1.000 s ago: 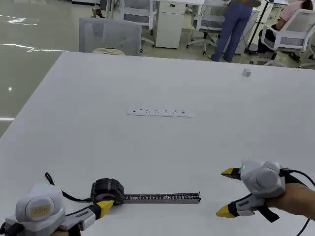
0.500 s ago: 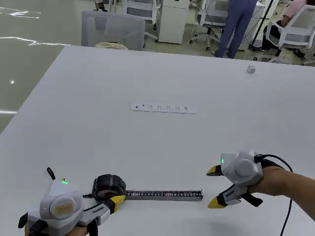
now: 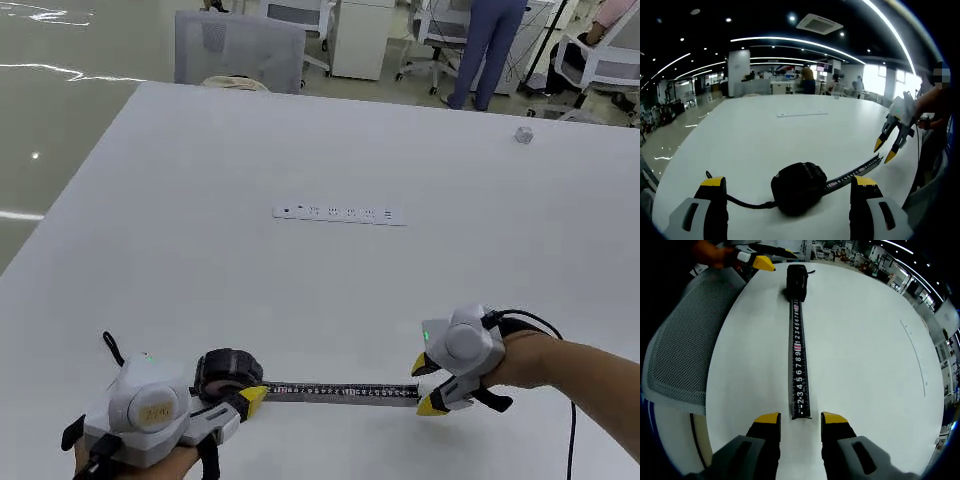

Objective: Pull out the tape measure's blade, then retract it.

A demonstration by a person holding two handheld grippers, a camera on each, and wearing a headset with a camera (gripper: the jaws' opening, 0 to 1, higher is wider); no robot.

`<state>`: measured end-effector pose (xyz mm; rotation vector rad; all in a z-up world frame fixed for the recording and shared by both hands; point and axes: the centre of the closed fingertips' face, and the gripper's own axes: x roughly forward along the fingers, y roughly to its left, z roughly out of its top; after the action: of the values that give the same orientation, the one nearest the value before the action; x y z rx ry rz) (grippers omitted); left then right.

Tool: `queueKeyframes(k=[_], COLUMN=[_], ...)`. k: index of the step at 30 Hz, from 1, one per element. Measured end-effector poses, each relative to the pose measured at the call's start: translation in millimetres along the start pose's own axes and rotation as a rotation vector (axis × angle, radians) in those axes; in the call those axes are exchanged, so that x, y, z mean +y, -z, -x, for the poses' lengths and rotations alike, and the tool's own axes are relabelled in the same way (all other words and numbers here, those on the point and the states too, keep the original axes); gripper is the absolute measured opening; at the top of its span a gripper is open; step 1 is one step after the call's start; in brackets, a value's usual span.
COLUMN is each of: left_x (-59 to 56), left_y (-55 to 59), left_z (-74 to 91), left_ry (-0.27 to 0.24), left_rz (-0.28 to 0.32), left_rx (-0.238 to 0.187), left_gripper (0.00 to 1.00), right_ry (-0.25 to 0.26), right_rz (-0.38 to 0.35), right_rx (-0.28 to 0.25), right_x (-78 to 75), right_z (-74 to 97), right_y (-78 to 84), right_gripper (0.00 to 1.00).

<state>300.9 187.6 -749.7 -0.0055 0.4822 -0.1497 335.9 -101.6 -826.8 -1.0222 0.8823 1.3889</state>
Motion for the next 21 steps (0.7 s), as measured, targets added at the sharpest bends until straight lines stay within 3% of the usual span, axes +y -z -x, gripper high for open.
queueKeyframes(k=[4, 9, 16, 19, 21], left_x=[0.2, 0.4, 0.4, -0.7, -0.2], left_y=[4.0, 8.1, 10.7, 11.6, 11.8], left_z=[-1.7, -3.2, -7.3, -8.5, -10.0], left_ry=[-0.001, 0.003, 0.007, 0.005, 0.001], left_rz=[0.004, 0.012, 0.020, 0.025, 0.027], left_rx=[0.009, 0.019, 0.021, 0.023, 0.024], left_gripper=[1.00, 1.00, 1.00, 1.00, 0.99], right_ry=[-0.001, -0.017, -0.035, -0.052, -0.061], right_rz=[-0.010, -0.009, -0.046, -0.082, -0.063], right_rx=[-0.002, 0.023, 0.039, 0.067, 0.093], right_x=[-1.5, 1.9, 1.8, 0.6, -0.1], right_z=[-2.0, -7.1, -9.4, -9.1, -10.6], right_y=[-2.1, -0.1, 1.4, 1.5, 2.8], right_gripper=[0.28, 0.16, 0.16, 0.15, 0.15])
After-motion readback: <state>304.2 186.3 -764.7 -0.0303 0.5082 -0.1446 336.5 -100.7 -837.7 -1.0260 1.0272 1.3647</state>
